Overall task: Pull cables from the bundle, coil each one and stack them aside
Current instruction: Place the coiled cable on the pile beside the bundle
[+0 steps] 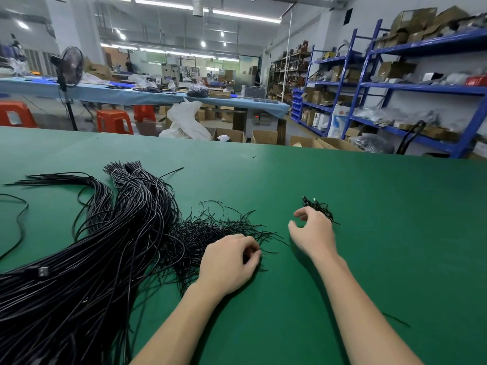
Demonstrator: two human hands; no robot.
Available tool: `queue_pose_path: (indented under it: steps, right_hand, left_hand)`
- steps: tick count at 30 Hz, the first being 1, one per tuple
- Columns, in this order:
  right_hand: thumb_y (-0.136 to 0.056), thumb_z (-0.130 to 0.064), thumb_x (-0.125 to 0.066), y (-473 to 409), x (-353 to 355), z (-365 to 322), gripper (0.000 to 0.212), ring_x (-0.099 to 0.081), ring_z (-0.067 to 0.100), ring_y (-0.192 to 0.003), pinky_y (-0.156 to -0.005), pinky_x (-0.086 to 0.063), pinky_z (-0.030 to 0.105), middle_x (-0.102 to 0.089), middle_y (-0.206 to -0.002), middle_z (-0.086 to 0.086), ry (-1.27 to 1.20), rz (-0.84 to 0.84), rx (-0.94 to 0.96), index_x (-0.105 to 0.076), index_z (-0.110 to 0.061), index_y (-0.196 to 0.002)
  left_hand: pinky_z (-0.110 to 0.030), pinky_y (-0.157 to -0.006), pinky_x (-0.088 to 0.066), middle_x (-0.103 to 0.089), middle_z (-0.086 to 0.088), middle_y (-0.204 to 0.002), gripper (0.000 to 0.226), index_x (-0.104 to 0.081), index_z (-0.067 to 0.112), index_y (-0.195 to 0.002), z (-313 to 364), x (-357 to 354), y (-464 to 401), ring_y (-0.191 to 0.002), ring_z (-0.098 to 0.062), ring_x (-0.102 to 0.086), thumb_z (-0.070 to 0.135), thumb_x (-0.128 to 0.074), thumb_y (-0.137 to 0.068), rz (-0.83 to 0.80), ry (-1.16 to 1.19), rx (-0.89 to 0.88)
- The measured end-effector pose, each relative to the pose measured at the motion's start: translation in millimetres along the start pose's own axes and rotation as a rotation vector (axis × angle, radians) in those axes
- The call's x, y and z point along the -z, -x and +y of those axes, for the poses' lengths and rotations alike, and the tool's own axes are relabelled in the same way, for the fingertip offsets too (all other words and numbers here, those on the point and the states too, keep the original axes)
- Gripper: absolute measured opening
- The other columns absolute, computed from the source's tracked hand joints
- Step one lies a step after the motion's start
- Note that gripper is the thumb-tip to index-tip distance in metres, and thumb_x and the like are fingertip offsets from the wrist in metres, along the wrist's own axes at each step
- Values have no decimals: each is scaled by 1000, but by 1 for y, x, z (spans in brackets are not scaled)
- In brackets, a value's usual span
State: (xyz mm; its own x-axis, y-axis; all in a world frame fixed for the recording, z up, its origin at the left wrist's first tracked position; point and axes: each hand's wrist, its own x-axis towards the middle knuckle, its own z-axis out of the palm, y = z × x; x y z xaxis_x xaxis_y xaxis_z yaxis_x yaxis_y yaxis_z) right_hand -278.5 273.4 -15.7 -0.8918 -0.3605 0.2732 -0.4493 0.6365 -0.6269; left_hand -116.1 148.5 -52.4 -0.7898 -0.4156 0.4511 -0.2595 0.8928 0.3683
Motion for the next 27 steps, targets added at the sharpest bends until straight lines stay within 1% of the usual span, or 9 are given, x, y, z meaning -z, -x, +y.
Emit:
queue_pose_path:
  steps: [3, 7, 12, 16, 19, 21, 23, 25, 27]
  right_hand:
    - [-89, -25, -64, 23, -8, -20, 12, -62, 14, -91, -81, -50, 32, -68, -100, -10, -205, 20, 54, -65, -28, -100]
    - [-86, -22, -64, 47, -18, -47, 10, -63, 13, -71, -71, -53, 32, -68, -81, -15, -375, 86, 126, -65, -30, -93]
    - [-87, -21, -65, 73, -36, -40, 11, -57, 15, -65, -66, -53, 38, -61, -70, -12, -375, 129, 173, -65, -29, -95]
    - [-86, -21, -66, 73, -32, -38, 12, -57, 13, -66, -67, -53, 36, -62, -72, -13, -380, 186, 234, -65, -30, -93]
    - [-86, -24, -68, 73, -35, -38, 10, -58, 12, -66, -66, -54, 37, -66, -74, -13, -404, 173, 241, -64, -32, -91]
    - [-86, -28, -65, 74, -38, -38, 7, -58, 13, -66, -65, -55, 37, -66, -75, -12, -412, 158, 246, -64, -33, -91]
    - [-85, -35, -60, 75, -40, -38, 7, -59, 13, -66, -64, -55, 39, -65, -74, -10, -423, 147, 228, -63, -35, -91]
    - [-83, -40, -57, 74, -42, -37, 10, -59, 12, -65, -63, -56, 40, -65, -72, -11, -416, 127, 202, -61, -37, -91]
    - [-83, -39, -57, 74, -44, -37, 10, -58, 11, -64, -64, -56, 41, -65, -73, -13, -405, 102, 191, -61, -38, -92]
  left_hand:
    - [-24, -66, -37, -65, 20, -93, 22, -65, 40, -101, 0, 1, 0, -89, 0, -59, 53, -50, -91, 3, -1, -6]
    - [-25, -68, -41, -65, 18, -92, 22, -65, 37, -101, 0, 2, 0, -91, -3, -60, 52, -51, -91, 9, 5, -9]
    - [-28, -62, -30, -60, 13, -85, 19, -59, 33, -89, 3, 5, 0, -88, -11, -61, 50, -50, -91, 19, -26, -38]
    - [-28, -62, -35, -56, 15, -80, 20, -61, 32, -92, 4, 7, 1, -86, -12, -61, 50, -51, -92, -7, -8, -21]
    - [-32, -68, -51, -66, 11, -78, 23, -65, 27, -91, 5, 16, -7, -76, -13, -60, 44, -51, -94, -60, 173, 6]
    - [-29, -67, -51, -66, 8, -71, 18, -70, 25, -88, 5, 24, -12, -66, -8, -57, 34, -56, -95, -71, 349, 17]
    - [-18, -64, -46, -66, 8, -71, 10, -74, 25, -93, 3, 31, -16, -61, -3, -55, 25, -64, -91, -58, 464, 55]
    - [-12, -66, -46, -69, 5, -76, 10, -74, 24, -97, 4, 35, -19, -63, -5, -58, 21, -69, -89, -3, 548, 135]
    - [-14, -71, -49, -71, 2, -82, 9, -75, 25, -97, 4, 39, -23, -70, -8, -62, 22, -69, -90, 64, 649, 247]
